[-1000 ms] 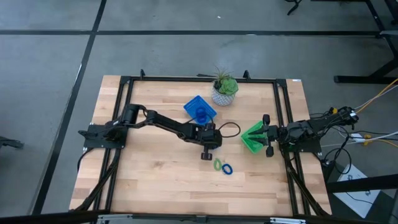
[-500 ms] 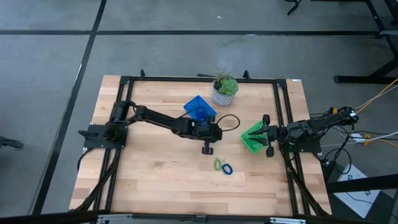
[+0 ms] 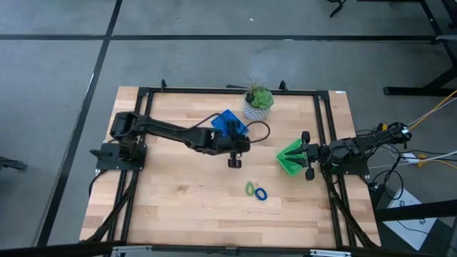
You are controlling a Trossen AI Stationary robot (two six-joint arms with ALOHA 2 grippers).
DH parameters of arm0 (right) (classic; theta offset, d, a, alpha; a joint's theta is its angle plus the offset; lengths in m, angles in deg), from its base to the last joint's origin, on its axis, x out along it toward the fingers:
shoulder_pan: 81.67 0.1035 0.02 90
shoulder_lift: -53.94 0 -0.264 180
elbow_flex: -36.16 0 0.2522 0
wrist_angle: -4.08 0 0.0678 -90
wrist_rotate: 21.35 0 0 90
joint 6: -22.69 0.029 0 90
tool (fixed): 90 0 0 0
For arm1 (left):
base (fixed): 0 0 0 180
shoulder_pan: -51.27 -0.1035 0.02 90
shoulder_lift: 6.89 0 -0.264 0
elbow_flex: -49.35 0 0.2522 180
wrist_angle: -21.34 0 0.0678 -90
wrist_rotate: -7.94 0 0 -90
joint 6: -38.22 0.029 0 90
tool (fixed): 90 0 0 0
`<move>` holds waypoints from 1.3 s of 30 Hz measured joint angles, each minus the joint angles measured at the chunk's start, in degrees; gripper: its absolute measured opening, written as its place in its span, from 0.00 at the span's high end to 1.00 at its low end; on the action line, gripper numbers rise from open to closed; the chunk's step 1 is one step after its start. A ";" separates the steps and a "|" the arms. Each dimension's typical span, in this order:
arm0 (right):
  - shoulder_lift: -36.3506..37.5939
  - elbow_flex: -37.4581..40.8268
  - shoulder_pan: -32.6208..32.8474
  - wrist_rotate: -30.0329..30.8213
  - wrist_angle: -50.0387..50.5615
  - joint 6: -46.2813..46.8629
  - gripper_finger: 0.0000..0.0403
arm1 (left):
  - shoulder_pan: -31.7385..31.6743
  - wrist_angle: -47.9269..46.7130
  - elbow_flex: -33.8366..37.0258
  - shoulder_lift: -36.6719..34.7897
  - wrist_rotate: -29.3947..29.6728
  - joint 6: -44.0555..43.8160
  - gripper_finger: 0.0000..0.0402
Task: Sort items
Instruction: Put the blue spring keychain into the blue bin
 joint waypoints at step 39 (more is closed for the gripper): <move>0.02 0.00 0.00 -0.04 -0.02 0.00 0.78 | -16.47 3.24 12.81 -12.40 -8.16 0.87 0.99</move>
